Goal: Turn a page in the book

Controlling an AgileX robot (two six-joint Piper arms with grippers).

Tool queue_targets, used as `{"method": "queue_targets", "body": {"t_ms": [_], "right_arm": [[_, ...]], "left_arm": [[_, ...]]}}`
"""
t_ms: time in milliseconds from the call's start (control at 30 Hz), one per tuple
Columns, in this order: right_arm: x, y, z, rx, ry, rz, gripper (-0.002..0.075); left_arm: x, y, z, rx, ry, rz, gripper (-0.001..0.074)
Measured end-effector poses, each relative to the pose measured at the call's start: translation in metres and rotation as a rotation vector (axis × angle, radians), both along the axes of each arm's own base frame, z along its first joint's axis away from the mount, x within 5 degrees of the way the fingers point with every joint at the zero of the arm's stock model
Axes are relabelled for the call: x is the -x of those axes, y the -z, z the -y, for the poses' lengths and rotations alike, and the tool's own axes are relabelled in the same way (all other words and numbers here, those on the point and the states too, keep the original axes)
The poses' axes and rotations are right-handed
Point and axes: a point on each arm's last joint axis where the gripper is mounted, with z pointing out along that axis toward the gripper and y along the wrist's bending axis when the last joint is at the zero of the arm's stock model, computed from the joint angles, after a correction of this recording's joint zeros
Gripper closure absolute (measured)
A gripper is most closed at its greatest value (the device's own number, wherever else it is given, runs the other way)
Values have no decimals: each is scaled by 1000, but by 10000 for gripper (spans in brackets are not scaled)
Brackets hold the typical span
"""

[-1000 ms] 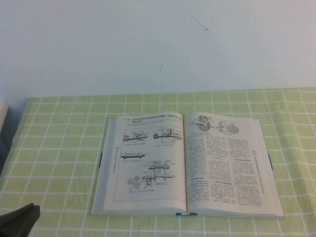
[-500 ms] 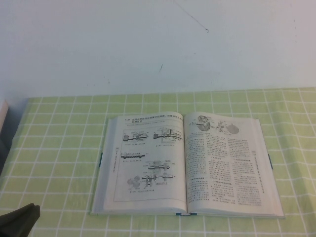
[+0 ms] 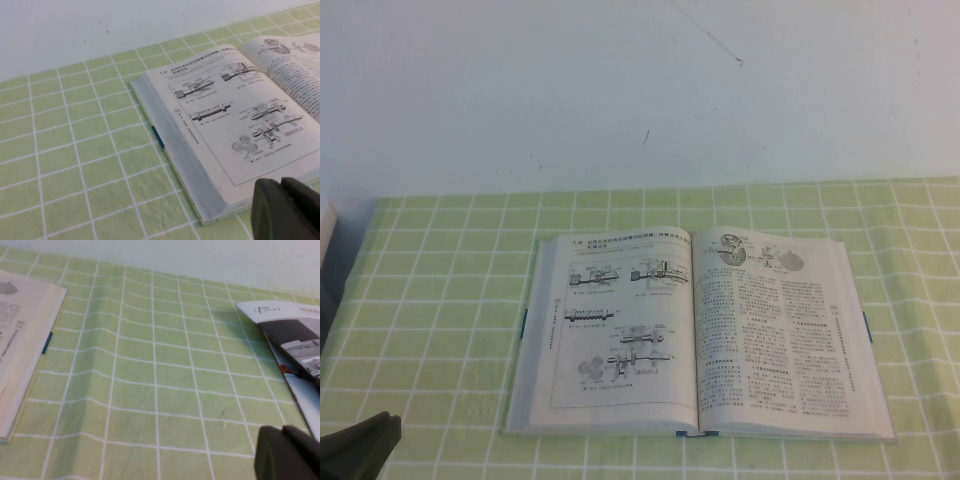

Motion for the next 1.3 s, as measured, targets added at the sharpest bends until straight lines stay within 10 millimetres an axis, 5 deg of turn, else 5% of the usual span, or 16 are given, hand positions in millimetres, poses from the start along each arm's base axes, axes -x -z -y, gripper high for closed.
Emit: {"method": "queue_targets", "body": {"t_ms": [400, 767, 1300], "right_arm": [[0, 0, 0, -1, 0, -2, 728], [0, 0, 0, -1, 0, -2, 728], [0, 0, 0, -1, 2, -4, 728]], "left_arm": [[0, 1, 0, 4, -4, -9, 739], [15, 23, -10, 21, 17, -95, 739], [24, 61, -36, 8, -371, 144, 739]]}}
